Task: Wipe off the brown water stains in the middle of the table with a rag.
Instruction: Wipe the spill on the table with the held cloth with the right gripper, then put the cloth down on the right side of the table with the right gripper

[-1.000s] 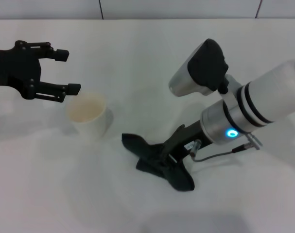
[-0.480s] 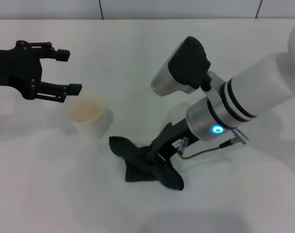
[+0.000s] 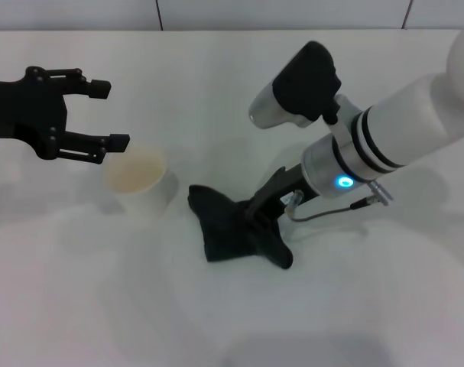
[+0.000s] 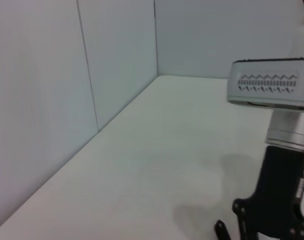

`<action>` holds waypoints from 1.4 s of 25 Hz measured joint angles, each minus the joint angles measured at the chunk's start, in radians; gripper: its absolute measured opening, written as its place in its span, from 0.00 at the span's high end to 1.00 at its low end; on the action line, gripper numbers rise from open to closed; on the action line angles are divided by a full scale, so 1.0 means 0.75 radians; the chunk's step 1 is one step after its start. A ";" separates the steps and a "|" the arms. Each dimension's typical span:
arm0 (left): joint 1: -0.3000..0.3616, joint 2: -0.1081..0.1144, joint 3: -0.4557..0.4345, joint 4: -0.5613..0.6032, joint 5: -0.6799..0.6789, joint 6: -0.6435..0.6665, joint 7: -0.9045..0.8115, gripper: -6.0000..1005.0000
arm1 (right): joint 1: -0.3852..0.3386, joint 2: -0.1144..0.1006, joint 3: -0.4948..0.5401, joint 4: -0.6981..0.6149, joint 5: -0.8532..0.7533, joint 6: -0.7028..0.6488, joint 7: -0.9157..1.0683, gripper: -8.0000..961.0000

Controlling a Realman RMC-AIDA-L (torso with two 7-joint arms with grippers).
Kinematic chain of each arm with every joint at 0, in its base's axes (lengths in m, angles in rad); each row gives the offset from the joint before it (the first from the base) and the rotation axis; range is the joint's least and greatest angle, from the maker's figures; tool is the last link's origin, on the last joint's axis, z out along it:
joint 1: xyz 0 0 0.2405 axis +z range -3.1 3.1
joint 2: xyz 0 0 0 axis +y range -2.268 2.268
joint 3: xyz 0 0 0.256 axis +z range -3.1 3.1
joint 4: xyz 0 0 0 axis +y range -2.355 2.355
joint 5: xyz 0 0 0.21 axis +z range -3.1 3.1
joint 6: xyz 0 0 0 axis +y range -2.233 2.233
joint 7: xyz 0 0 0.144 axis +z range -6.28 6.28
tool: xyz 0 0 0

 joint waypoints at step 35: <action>0.005 -0.009 -0.006 -0.001 0.006 -0.012 -0.003 0.12 | -0.445 -0.017 0.476 -0.367 -0.202 -0.147 -0.015 0.78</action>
